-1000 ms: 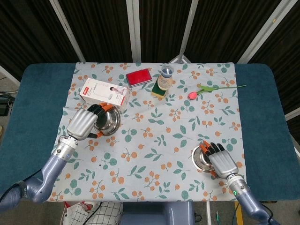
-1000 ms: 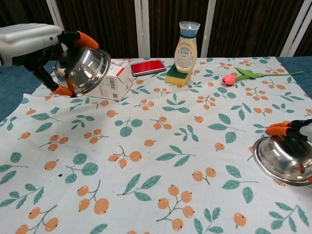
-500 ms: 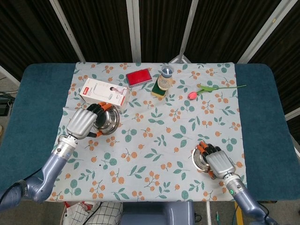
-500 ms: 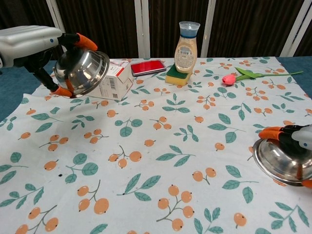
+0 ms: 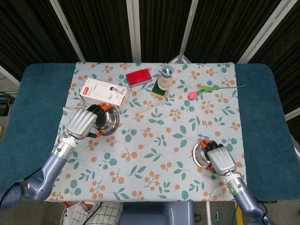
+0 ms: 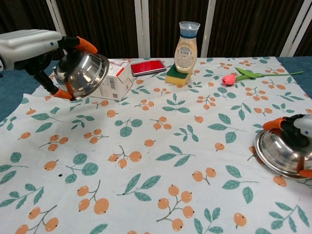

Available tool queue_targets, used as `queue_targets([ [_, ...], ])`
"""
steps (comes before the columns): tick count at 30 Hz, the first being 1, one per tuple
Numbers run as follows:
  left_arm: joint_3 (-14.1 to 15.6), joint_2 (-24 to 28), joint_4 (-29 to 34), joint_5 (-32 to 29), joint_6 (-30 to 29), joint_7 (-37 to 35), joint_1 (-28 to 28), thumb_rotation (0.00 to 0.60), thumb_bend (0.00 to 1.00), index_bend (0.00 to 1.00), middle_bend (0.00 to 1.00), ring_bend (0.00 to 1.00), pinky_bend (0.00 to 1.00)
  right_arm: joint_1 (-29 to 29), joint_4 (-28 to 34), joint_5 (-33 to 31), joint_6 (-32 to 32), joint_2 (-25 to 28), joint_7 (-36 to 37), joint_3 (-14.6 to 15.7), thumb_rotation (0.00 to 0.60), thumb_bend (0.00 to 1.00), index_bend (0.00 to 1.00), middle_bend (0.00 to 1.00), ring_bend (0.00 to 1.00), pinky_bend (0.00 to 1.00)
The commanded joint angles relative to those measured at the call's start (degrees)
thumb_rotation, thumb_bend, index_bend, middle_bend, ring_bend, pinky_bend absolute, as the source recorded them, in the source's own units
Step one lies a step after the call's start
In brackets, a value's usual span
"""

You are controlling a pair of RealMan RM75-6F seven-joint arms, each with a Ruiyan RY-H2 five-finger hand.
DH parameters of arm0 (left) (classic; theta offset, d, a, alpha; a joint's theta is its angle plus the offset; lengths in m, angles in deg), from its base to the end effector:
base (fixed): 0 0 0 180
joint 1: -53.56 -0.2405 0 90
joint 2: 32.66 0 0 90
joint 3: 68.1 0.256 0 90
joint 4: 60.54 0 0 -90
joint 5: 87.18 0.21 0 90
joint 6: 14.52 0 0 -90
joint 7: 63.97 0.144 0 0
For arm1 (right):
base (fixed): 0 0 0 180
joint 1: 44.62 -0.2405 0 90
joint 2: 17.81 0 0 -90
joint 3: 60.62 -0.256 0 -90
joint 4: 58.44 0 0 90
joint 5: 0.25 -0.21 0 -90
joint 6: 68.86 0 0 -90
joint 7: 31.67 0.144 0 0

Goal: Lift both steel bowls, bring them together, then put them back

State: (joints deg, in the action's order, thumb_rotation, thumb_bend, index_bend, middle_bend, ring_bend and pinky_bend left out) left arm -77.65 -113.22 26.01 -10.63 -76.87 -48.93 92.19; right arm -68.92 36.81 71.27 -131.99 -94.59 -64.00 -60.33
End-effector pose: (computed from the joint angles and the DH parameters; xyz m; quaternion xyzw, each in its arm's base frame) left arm -0.1602 0.3429 0.0433 -0.7394 -0.2879 -0.4155 0.4447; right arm -0.2492 -0.2447 0.0317 0.7703 -0.3360 0.2350 0.4883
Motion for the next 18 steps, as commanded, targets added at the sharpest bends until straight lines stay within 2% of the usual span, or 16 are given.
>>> queue_targets([
  [1, 0.5, -0.5, -0.5, 1.8, -0.1, -3.1, 0.1, 0.600, 0.42, 0.49, 0.60, 0.50, 0.72, 0.9, 0.2, 2.7, -2.2, 0.9, 3.8, -0.7, 0.600, 0.32, 1.00, 0.93, 1.00, 1.00],
  [10, 0.7, -2.3, -3.8, 7.1, -3.5, -12.0, 0.1, 0.600, 0.44, 0.49, 0.60, 0.50, 0.72, 2.0, 1.7, 7.6, -6.3, 4.7, 18.2, -3.5, 0.600, 0.33, 1.00, 0.97, 1.00, 1.00],
  [13, 0.5, -3.5, -5.8, 9.8, -6.2, -16.6, 0.1, 0.600, 0.44, 0.49, 0.61, 0.50, 0.72, 1.9, 3.3, 7.9, -6.4, 7.3, 29.4, -5.9, 0.600, 0.35, 1.00, 0.98, 1.00, 1.00],
  [18, 0.2, -5.3, -9.2, 12.5, -9.4, -22.5, 0.2, 0.600, 0.44, 0.49, 0.61, 0.50, 0.72, 1.1, 5.3, 6.4, -4.1, 12.9, 53.7, -11.2, 0.600, 0.35, 1.00, 0.99, 1.00, 1.00],
])
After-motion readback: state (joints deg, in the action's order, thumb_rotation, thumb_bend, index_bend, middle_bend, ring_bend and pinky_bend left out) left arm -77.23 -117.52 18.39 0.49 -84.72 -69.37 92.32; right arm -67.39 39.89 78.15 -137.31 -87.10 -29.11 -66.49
